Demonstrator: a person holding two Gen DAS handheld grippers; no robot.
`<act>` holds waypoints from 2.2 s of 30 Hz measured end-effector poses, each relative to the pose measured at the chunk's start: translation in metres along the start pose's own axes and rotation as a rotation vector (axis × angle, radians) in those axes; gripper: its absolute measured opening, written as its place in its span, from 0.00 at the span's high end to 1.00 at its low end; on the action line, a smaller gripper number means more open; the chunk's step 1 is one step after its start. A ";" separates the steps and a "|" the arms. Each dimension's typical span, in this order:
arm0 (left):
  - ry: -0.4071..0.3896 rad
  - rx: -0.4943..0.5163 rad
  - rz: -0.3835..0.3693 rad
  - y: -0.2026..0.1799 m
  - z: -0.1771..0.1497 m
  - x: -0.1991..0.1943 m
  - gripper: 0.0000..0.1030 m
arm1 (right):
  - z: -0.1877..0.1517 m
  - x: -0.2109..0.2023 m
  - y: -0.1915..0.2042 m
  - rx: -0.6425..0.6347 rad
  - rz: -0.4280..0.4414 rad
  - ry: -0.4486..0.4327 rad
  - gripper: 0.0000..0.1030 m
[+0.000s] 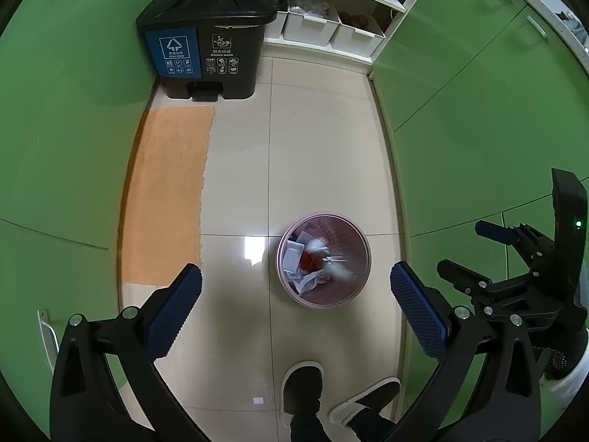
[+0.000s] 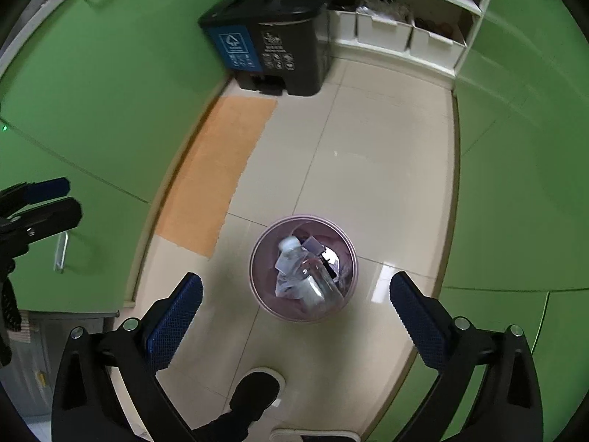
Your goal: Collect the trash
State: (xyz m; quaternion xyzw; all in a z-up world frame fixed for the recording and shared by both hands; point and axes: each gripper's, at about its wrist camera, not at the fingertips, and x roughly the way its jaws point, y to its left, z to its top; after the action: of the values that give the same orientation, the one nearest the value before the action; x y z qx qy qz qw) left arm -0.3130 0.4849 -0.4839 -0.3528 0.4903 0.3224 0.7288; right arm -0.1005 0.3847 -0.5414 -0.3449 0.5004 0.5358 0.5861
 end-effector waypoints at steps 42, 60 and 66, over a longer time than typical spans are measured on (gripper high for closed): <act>-0.249 0.609 -0.350 -0.387 0.009 -0.369 0.03 | -0.176 -0.561 -0.116 0.558 -0.347 -0.515 0.05; -0.259 0.851 -0.445 -0.567 -0.051 -0.415 0.03 | -0.322 -0.673 -0.195 0.691 -0.497 -0.586 0.05; -0.246 0.931 -0.441 -0.585 -0.058 -0.421 0.03 | -0.335 -0.681 -0.193 0.727 -0.519 -0.580 0.05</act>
State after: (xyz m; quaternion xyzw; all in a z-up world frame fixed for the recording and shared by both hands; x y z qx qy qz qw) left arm 0.0053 0.0671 0.0126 -0.0461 0.4064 -0.0514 0.9111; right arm 0.0656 -0.1597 -0.0034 -0.0696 0.3693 0.2387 0.8954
